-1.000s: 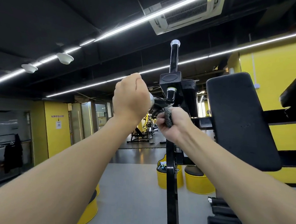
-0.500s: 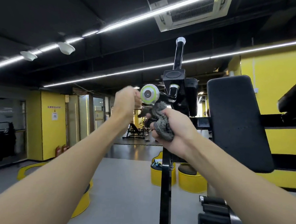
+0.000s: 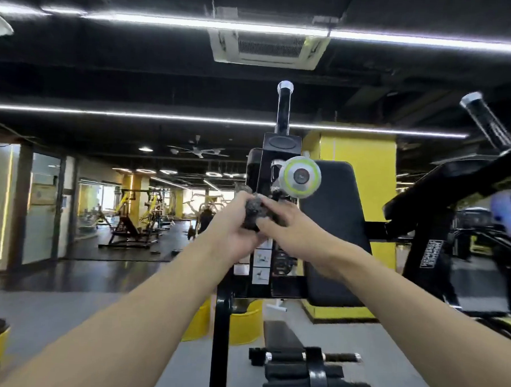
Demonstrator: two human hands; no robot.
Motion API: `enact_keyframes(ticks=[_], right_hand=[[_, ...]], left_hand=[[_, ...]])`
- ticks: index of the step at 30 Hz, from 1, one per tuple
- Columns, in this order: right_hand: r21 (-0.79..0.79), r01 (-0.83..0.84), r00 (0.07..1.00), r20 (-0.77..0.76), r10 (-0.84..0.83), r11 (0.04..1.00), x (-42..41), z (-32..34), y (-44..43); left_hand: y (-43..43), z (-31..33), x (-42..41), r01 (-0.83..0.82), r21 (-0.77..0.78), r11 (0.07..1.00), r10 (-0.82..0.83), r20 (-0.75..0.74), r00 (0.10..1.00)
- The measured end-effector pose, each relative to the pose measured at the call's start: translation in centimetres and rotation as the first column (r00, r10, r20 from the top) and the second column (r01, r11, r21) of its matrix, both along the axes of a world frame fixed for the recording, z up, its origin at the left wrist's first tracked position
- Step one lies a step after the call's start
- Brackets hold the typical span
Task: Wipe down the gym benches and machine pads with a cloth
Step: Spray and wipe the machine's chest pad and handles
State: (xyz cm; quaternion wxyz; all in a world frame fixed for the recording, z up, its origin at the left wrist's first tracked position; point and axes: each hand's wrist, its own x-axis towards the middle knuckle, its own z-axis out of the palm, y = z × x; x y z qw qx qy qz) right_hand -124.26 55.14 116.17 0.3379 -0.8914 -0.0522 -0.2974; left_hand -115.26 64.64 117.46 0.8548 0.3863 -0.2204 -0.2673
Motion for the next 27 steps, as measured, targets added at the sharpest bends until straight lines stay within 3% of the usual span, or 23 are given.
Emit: enact_keyframes(ticks=[2,5,9,11,16,19,23,27], right_hand=[[0.151,0.0,0.997,0.072,-0.011,0.989,-1.3,0.3,-0.7],[0.289,0.215,0.938,0.205,-0.28,0.933,-4.1,1.7,-1.0],[0.501,0.024,0.908,0.351,-0.228,0.865,-7.1,5.6,1.7],[0.487,0.056,0.907,0.339,-0.248,0.871,-6.5,7.0,3.6],[0.377,0.328,0.772,0.421,-0.476,0.866,-3.7,7.5,5.0],[0.464,0.336,0.763,0.375,-0.526,0.82,-3.6,7.8,4.7],[0.317,0.435,0.748,0.395,-0.534,0.843,-4.3,7.1,5.3],[0.35,0.433,0.744,0.381,-0.548,0.831,-5.0,6.9,6.1]], left_hand=[[-0.5,1.0,1.4,-0.08,-0.056,0.995,0.081,0.006,0.997],[-1.1,3.1,3.9,-0.298,-0.059,0.953,0.303,0.137,0.943],[-2.9,4.8,5.9,-0.525,0.035,0.85,0.399,0.608,0.686],[-4.0,5.0,6.2,-0.591,0.008,0.807,0.397,0.732,0.553],[-5.3,4.8,7.3,-0.626,-0.056,0.778,0.432,0.771,0.467],[-5.1,4.3,7.6,-0.635,-0.083,0.768,0.441,0.787,0.431],[-4.4,2.7,6.3,-0.626,-0.154,0.764,0.464,0.806,0.368],[-3.5,2.4,6.5,-0.526,-0.162,0.835,0.422,0.802,0.423]])
